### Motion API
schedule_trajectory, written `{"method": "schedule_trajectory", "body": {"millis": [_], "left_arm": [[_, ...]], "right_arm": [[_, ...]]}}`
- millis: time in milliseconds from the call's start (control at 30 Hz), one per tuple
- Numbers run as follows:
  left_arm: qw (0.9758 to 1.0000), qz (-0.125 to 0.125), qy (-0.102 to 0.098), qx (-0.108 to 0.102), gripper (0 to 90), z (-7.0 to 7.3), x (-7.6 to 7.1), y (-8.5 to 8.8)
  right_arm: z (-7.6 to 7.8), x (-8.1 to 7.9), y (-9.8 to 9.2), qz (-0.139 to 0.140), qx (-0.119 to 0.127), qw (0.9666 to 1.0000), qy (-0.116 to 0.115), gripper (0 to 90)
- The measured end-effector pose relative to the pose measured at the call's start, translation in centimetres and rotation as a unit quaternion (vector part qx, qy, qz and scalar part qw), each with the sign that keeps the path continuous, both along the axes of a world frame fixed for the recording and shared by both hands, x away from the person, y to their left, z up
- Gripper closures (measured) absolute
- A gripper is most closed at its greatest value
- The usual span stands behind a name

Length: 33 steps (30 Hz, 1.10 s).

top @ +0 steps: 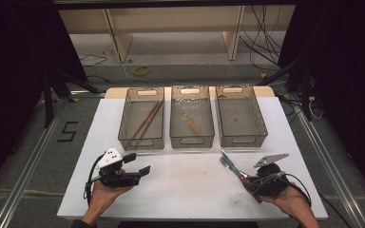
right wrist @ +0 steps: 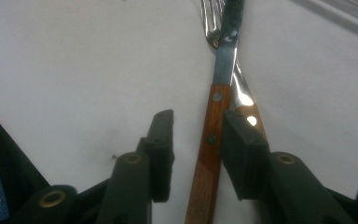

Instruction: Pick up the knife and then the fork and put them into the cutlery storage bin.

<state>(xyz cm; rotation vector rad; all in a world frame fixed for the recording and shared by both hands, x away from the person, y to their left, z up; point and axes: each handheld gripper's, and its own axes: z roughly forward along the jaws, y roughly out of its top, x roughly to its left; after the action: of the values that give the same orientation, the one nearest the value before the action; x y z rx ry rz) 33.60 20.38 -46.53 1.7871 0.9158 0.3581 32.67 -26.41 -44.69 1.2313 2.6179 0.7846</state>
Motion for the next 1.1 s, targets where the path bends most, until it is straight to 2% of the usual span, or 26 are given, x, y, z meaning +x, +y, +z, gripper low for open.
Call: {"method": "schedule_trajectory", "body": {"millis": [200,400,900,1100], "left_arm": [[1.0000,0.000,0.000,0.000,21.3,0.0,0.0,0.0],[1.0000,0.000,0.000,0.000,21.2,0.0,0.0,0.0],[1.0000,-0.001,-0.001,0.001,21.2,0.0,0.0,-0.1],[1.0000,-0.002,-0.002,0.001,21.3,0.0,-0.1,-0.1]], "right_arm": [[-0.5,0.5,0.6,-0.001,-0.016,0.9998,0.013,52.2],[-0.9,1.1,1.1,0.001,-0.025,0.9993,0.028,49.1],[-1.5,2.2,2.3,0.008,-0.076,0.9963,0.041,64.4],[-1.5,2.3,2.6,0.008,-0.093,0.9949,0.037,69.7]]}}
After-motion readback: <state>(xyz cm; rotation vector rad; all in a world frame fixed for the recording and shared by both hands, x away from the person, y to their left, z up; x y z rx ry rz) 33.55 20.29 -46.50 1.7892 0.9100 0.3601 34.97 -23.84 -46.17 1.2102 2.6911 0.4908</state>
